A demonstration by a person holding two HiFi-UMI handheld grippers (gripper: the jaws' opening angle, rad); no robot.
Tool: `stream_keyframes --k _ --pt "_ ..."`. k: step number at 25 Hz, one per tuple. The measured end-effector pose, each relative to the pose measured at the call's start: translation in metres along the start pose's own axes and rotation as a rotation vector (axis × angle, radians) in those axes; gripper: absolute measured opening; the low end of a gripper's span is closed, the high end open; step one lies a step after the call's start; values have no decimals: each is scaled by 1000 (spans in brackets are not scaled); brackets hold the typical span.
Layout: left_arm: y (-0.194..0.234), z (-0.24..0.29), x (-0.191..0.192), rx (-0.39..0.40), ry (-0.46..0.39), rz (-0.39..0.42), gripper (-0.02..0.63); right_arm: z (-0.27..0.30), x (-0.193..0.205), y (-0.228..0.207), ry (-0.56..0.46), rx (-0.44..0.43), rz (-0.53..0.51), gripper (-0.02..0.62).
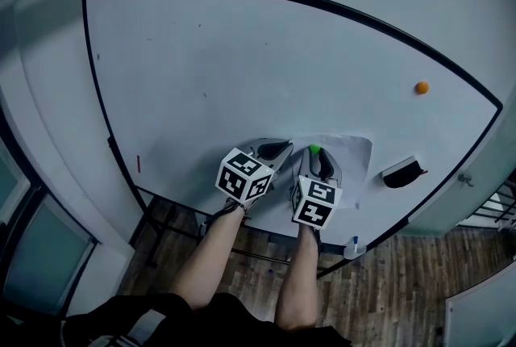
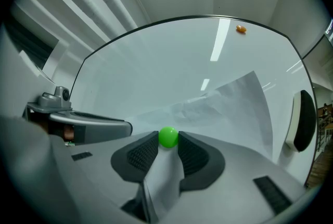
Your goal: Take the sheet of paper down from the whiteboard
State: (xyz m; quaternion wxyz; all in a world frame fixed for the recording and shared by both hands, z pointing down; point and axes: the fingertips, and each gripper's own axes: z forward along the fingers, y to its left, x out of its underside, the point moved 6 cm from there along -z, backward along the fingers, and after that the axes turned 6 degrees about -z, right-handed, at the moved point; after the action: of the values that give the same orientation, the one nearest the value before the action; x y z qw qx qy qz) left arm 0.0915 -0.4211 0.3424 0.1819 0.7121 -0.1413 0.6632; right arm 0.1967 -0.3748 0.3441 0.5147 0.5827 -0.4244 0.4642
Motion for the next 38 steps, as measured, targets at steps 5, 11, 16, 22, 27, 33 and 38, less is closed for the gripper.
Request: stream_keyframes --k 5,11,16,22,27,33,38 --pt "0 -1 1 -4 1 2 20 -1 0 0 4 -6 -8 129" --pt "3 -4 2 -13 -3 -3 20 0 -1 1 7 -3 -21 129" --pt "6 -9 4 -20 -5 -6 20 -1 1 1 8 6 -20 129" --pt "10 -14 9 -28 1 -12 20 -1 3 2 11 10 -21 129" --pt "11 -16 8 -40 9 0 20 -2 2 3 11 8 -19 129" --pt "16 -20 12 -58 15 4 20 -1 5 3 19 17 -20 129" --pt "17 -23 13 -69 15 6 20 -2 7 2 21 25 -17 129"
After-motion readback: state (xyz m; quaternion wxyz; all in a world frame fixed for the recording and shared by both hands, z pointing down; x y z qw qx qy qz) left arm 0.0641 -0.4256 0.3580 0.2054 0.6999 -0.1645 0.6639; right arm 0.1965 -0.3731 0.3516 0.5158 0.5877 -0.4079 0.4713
